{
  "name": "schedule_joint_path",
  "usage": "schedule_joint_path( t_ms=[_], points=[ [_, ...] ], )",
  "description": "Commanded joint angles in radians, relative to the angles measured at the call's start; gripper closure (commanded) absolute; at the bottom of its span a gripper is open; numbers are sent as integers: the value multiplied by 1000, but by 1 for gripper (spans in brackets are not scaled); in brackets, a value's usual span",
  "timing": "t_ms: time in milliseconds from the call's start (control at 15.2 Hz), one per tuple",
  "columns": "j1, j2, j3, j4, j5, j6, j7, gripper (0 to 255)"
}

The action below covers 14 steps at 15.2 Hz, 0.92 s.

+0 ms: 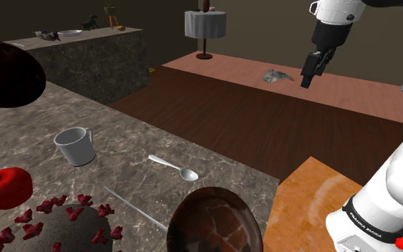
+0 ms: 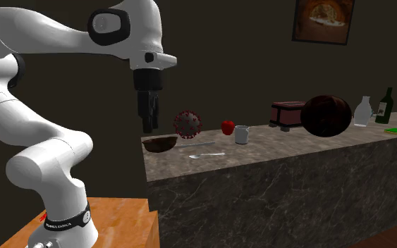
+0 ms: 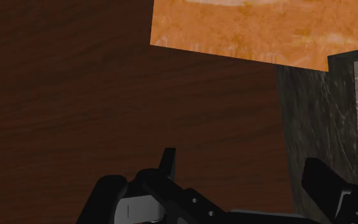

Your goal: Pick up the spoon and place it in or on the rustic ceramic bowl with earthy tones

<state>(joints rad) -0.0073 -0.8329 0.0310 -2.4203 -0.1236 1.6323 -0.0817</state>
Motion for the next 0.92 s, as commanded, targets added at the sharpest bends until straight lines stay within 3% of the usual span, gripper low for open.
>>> schedule_joint_path(
  t_ms=[0, 858],
  points=[
    [0, 0, 0, 0, 0, 0, 0, 0],
    [105, 190, 171, -103, 181, 346, 205, 0]
  ],
)
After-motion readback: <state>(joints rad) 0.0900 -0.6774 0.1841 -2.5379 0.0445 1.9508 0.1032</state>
